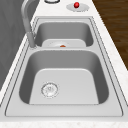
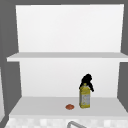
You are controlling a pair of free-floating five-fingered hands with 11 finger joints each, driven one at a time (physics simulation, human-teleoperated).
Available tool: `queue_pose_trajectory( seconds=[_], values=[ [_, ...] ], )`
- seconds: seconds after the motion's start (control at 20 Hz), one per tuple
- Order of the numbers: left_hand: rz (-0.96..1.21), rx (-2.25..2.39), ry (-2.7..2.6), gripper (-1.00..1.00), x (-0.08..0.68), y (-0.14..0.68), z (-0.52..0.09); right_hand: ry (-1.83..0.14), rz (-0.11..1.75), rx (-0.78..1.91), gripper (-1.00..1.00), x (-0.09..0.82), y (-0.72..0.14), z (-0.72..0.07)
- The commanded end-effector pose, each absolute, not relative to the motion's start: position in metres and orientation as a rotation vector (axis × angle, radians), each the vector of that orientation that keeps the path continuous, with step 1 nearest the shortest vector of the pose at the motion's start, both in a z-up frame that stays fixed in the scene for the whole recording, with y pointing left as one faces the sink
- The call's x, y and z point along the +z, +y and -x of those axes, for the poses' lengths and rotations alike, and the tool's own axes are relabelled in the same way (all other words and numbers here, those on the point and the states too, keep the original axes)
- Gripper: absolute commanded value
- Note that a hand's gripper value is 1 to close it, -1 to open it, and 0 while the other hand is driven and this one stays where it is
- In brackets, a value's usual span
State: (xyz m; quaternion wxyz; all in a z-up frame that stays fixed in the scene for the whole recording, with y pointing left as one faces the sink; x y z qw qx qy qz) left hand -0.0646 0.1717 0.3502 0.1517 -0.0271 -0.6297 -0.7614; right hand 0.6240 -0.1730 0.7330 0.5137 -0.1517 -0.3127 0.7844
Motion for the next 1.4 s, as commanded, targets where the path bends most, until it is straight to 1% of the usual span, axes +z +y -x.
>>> queue_pose_trajectory(
  seconds=[0.0, 0.35, 1.05, 1.35],
  values=[
    [0.078, -2.185, -1.807, 0.0, 0.35, 0.172, 0.065, -0.704, 0.376, 1.902, -1.0, 0.725, -0.166, -0.63],
    [0.078, -2.185, -1.807, 0.0, 0.35, 0.172, 0.065, -0.573, 0.363, 1.89, -1.0, 0.728, -0.165, -0.633],
    [0.078, -2.185, -1.807, 0.0, 0.35, 0.172, 0.065, -0.532, 0.39, 1.908, -1.0, 0.771, -0.185, -0.588],
    [0.078, -2.185, -1.807, 0.0, 0.35, 0.172, 0.065, -0.504, 0.459, 1.915, -1.0, 0.787, -0.178, -0.581]
  ],
)
